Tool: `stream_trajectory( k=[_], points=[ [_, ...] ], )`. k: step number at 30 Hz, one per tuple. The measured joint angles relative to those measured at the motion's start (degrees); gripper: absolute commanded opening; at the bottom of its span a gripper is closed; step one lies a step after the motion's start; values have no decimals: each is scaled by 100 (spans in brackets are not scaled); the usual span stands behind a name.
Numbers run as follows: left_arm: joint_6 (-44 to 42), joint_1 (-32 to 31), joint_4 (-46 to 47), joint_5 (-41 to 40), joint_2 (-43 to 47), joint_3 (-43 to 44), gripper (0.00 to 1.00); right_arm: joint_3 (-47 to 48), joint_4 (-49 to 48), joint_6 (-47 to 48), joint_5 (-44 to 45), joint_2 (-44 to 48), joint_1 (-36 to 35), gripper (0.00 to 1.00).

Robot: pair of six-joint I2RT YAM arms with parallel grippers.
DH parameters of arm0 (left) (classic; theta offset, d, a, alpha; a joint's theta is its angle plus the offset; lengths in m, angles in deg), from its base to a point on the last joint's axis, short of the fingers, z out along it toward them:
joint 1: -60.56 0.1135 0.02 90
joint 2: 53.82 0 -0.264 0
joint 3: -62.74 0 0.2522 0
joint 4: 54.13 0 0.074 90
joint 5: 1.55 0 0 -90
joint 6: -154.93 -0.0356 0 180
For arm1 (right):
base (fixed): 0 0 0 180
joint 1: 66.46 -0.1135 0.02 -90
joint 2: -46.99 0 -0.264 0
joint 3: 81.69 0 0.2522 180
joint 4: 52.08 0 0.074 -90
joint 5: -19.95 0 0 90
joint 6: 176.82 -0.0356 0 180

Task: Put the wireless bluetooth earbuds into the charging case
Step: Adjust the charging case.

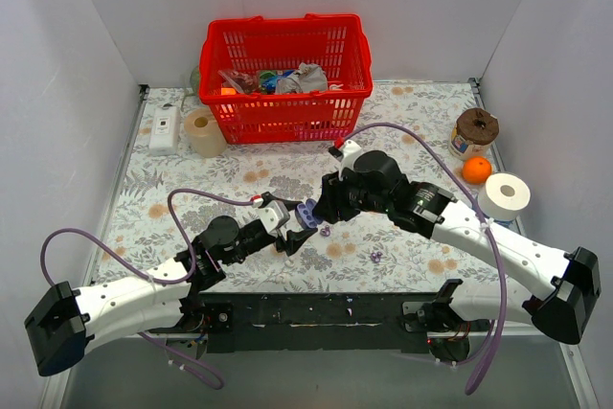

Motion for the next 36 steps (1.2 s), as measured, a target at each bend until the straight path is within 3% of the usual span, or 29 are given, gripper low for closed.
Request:
stream_trajectory(
  k=[4, 5, 7, 8, 9, 15, 16, 28, 31, 36],
  points=[
    [2, 0, 2, 0, -55, 0, 0, 48, 2, 24, -109, -79, -4, 26],
    [4, 0, 7, 0, -68, 0, 1, 57, 2, 26, -138, -90, -7, 14],
    [0, 0, 57, -7, -96, 0, 8, 59, 31, 61, -116, -96, -4, 1],
    [7, 0, 116, -4, -98, 2, 13, 59, 92, 74, -76, -101, 0, 1],
    [17, 0, 153, -7, -98, 22, 33, 59, 133, 63, -92, -111, 7, 1],
    [203, -35, 140, -151, -168, 103, 77, 186, 310, 332, -42, -111, 9, 1],
    [236, -37, 136, -199, -188, 140, 98, 232, 345, 407, -33, -109, 9, 1],
    [754, -15, -671, -748, -210, 562, 98, 896, 796, 1628, -48, 289, 7, 1],
    [1060, 125, -1069, -243, -210, 990, 98, 848, 743, 2022, 76, 546, 0, 1],
    [1694, 748, -1220, 1572, -68, 1252, 98, 435, 476, 2896, 151, 1392, -13, 1]
  ],
)
